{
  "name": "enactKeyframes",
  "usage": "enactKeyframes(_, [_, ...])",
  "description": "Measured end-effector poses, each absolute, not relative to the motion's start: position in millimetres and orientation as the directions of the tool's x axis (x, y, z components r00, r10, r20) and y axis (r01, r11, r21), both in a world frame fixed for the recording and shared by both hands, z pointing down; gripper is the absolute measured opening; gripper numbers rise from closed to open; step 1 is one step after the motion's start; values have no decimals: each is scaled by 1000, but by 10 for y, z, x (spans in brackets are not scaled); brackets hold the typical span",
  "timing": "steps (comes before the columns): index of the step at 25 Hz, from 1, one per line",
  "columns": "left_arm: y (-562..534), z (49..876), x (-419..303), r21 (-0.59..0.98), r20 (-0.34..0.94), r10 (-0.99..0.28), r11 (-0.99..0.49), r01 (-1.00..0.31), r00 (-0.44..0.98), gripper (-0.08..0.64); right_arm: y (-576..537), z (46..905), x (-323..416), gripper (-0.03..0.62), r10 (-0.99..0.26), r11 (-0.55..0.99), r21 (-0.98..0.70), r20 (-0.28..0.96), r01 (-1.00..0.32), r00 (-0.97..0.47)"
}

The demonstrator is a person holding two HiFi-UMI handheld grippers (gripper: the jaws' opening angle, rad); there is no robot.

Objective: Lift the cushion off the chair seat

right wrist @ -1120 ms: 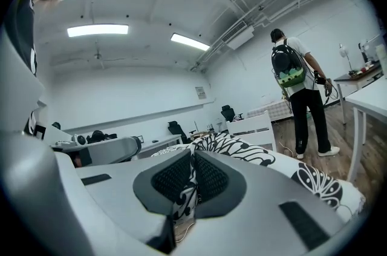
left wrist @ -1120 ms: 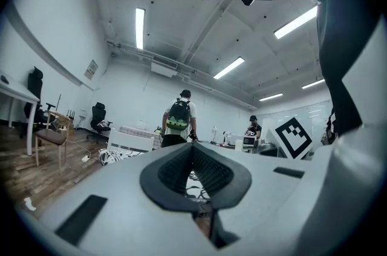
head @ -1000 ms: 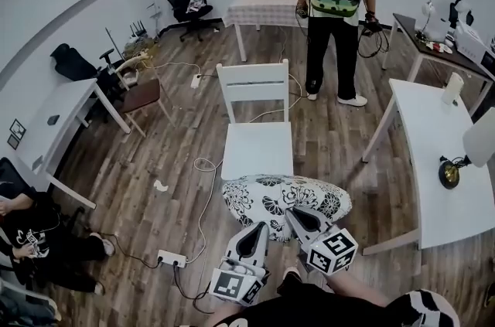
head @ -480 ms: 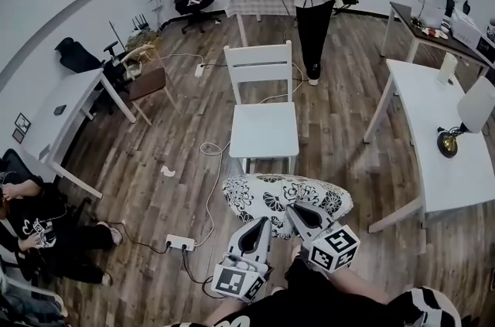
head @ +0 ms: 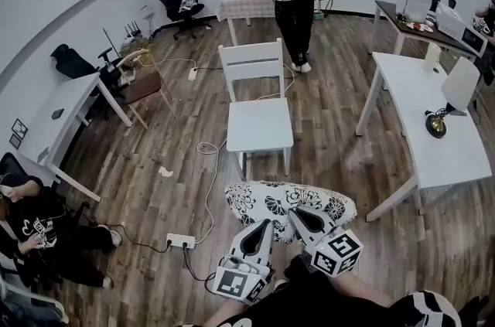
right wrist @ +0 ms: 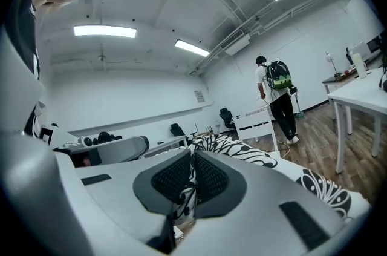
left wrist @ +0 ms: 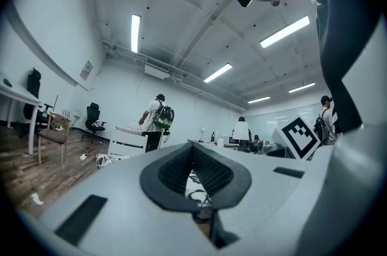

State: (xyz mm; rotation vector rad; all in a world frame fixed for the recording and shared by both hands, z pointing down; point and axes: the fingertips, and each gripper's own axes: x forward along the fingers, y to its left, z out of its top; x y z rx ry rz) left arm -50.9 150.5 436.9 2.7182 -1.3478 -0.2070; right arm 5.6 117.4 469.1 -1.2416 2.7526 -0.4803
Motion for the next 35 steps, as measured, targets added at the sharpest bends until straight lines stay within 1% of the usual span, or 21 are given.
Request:
enactKeyframes(7, [1553,4190,-599,121,-116,-810,-585,-802,574,-2,1211,4538,-44,29,-727,649,-297,27,-700,-686])
enactKeyframes(12, [1592,4169,-542,59,-127,-801,-596,-801,586,-2,1254,4510,-3,29,-725,657,-291,10,-696,-689])
enactKeyframes(25, [1649,4178,-506,80,-114,-792,-610,-789,600,-1,1379,4483,32,29,-742,643,-237,40,-728,-669])
enactKeyframes(35, [1718,4206,-484,97,-121,-783,-621,-778,610,-1,1454,4480,63,29,-749,641,-224,26,-734,-662])
